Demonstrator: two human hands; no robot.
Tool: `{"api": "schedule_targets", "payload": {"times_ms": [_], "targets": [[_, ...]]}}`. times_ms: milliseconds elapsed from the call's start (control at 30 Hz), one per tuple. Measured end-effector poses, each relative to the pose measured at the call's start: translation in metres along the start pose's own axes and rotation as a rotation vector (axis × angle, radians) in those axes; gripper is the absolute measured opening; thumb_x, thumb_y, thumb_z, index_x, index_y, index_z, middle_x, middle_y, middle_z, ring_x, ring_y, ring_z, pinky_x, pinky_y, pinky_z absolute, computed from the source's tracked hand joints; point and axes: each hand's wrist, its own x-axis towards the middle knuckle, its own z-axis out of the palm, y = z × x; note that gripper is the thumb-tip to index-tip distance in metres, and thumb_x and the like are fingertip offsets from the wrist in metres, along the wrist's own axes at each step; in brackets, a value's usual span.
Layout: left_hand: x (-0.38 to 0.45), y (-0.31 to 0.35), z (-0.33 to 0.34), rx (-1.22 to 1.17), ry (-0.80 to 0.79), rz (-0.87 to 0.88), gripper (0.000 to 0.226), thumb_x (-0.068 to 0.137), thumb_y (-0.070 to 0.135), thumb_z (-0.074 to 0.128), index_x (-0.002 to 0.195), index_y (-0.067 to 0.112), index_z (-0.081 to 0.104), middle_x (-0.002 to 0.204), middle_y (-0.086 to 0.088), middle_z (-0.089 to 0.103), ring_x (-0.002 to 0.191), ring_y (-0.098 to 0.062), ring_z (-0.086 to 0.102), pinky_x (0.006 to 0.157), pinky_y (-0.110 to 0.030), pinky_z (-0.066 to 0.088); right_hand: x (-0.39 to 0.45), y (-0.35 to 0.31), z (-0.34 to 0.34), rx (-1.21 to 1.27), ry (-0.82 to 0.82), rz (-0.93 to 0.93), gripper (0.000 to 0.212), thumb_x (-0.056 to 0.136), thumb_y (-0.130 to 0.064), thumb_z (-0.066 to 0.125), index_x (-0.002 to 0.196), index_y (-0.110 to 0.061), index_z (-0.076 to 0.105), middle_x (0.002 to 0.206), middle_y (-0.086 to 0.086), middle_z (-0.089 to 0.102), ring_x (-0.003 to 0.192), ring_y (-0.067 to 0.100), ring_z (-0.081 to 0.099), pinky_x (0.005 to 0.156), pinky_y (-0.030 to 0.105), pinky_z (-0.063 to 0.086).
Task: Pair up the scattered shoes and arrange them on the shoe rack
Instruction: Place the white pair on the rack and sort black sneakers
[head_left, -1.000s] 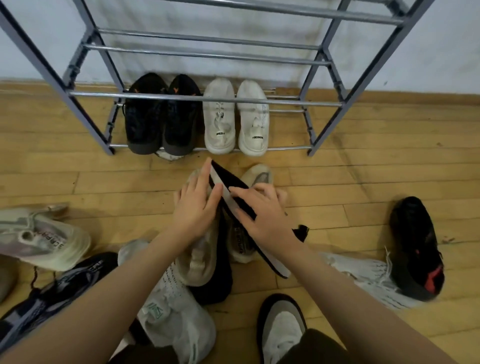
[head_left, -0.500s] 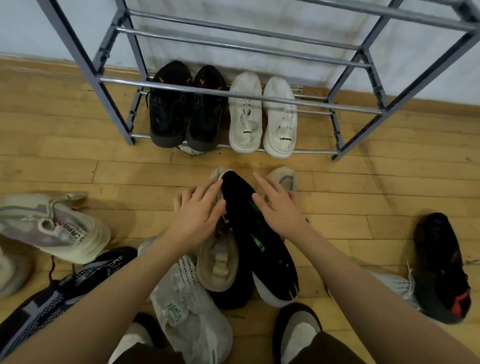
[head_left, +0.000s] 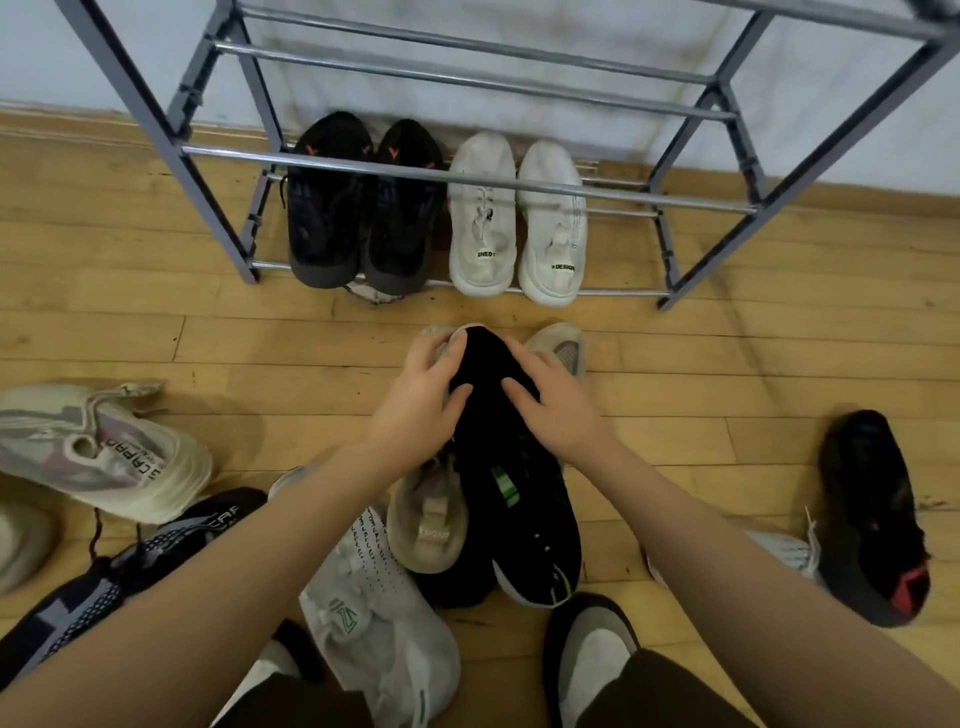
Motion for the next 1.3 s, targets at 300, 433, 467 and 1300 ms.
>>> {"api": "schedule_targets", "payload": {"times_ms": [300,433,467,1300], "targets": [[0.009,0.035,0.029,0.130,-0.110,0.069,0.058,0.093,0.015,0.049,0.145,0.008,0.025,0.149,-0.008,0.027,0.122,-0.030,0.045,0.097,-0.044,0.043,-0.048,0.031,-0.018,-0.018,0.043,0.082,0.058,0.096,-0.043,0.040,0.147,-0.041,0.012,0.133,0.001,0.045,0.124,0.021,0.040,0.103,0.044,0.027],[0.019,0.045,0.040,0.186,-0.129,0.049,0.059,0.093,0.021,0.050,0.146,0.013,0.024,0.145,-0.014,0.029,0.120,-0.032,0.046,0.096,-0.046,0.043,-0.053,0.037,-0.024,0.073,0.016,0.105,0.063,0.096,-0.042,0.042,0.149,-0.034,0.010,0.130,0.004,0.040,0.112,0.020,0.048,0.097,0.039,0.042],[0.019,0.046,0.043,0.202,-0.133,0.031,0.060,0.093,0.023,0.049,0.146,0.015,0.022,0.142,-0.015,0.031,0.118,-0.033,0.047,0.096,-0.047,0.042,-0.053,0.038,-0.025,0.075,0.010,0.103,0.062,0.096,-0.041,0.042,0.149,-0.033,0.009,0.131,0.004,0.039,0.111,0.020,0.049,0.096,0.040,0.043],[0.090,0.051,0.112,0.462,-0.265,0.077,0.054,0.097,0.040,0.032,0.147,0.029,0.014,0.154,0.004,0.019,0.137,-0.028,0.018,0.104,-0.043,0.018,-0.020,0.116,-0.052,-0.369,0.052,0.266,0.055,0.100,-0.043,0.024,0.150,-0.026,0.010,0.151,0.005,0.027,0.123,0.033,0.044,0.099,0.046,0.026]]}}
